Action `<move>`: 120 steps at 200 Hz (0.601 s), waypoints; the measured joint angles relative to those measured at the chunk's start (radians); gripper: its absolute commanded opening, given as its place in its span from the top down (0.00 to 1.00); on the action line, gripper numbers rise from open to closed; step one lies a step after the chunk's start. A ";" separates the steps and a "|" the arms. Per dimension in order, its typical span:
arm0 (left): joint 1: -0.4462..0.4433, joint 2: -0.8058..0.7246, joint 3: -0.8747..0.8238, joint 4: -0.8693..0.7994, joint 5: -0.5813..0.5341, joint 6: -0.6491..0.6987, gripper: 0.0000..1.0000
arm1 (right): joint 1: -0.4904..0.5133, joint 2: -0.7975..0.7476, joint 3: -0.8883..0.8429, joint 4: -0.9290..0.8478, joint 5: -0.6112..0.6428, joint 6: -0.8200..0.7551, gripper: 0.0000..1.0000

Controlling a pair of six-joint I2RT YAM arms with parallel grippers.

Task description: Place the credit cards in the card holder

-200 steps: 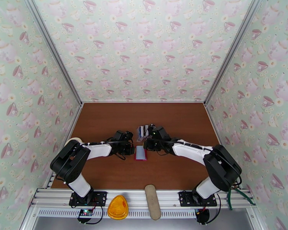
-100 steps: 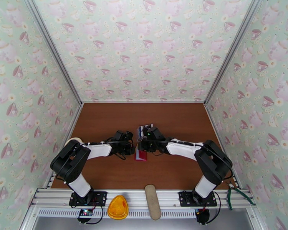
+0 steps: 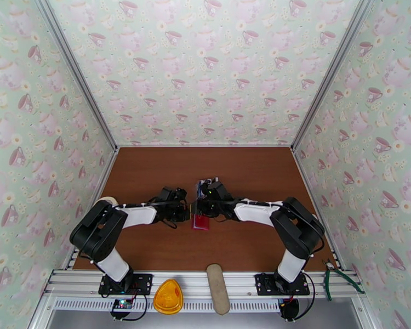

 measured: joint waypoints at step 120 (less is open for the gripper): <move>0.100 -0.072 -0.077 0.008 -0.005 -0.034 0.94 | 0.000 0.054 -0.006 0.105 -0.060 0.053 0.32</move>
